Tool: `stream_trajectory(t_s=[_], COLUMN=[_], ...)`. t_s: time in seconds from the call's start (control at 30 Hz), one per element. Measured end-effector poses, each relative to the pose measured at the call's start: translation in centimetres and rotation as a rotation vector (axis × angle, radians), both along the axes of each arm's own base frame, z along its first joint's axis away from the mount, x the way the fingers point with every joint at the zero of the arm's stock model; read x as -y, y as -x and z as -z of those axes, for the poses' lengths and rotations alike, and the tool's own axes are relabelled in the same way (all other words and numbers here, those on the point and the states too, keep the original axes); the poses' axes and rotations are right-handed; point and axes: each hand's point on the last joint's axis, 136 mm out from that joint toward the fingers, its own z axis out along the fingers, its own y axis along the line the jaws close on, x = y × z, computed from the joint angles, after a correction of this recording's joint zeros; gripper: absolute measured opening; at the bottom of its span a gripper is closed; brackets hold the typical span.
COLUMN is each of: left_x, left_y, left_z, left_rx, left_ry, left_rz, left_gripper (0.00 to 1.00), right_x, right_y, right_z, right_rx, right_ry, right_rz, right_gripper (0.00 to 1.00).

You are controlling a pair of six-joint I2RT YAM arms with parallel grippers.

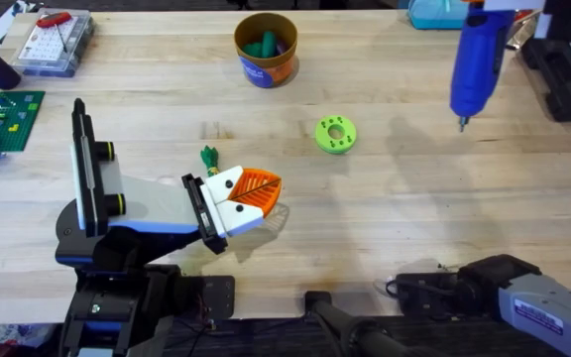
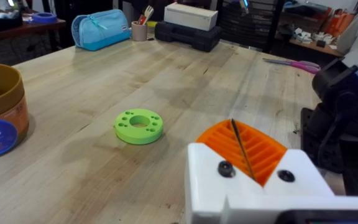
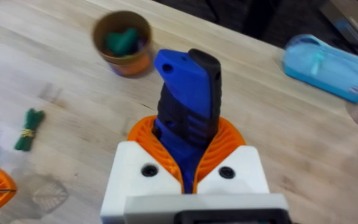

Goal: Pick up the gripper from the table and insert it into the empty holder that is missing its gripper. Then pick up a screw, insert it into the mounting hole, and use the screwdriver to tighten it. Finally, clean up the table by picking up the vegetable and placing it into the bucket.

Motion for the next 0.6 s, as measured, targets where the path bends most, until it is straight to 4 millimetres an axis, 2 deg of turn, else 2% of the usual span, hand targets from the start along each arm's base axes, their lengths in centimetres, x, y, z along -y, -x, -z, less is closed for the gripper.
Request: stream_trajectory(t_s=[0.17,0.27,0.37,0.43,0.6], left_x=[0.0,0.0,0.0,0.0,0.0], left_y=[0.0,0.0,0.1,0.1,0.1], left_z=[0.1,0.1,0.1,0.1,0.1], left_rx=[-0.005,-0.006,-0.006,-0.006,-0.007], left_ry=[0.0,0.0,0.0,0.0,0.0], left_rz=[0.001,0.002,0.003,0.004,0.004], left_gripper=[0.013,0.013,0.013,0.013,0.013], right_x=[-0.7,-2.1,-3.2,-4.1,-7.5], right_y=[1.0,1.2,1.7,2.1,3.2], right_z=[0.1,-1.3,-4.3,-7.1,-13.5], right_rx=[-0.004,0.061,0.183,0.29,0.522], right_ry=[0.0,-0.026,-0.068,-0.109,-0.239], right_rz=[-0.03,-0.071,-0.113,-0.148,-0.313], right_gripper=[0.056,0.055,0.055,0.055,0.055])
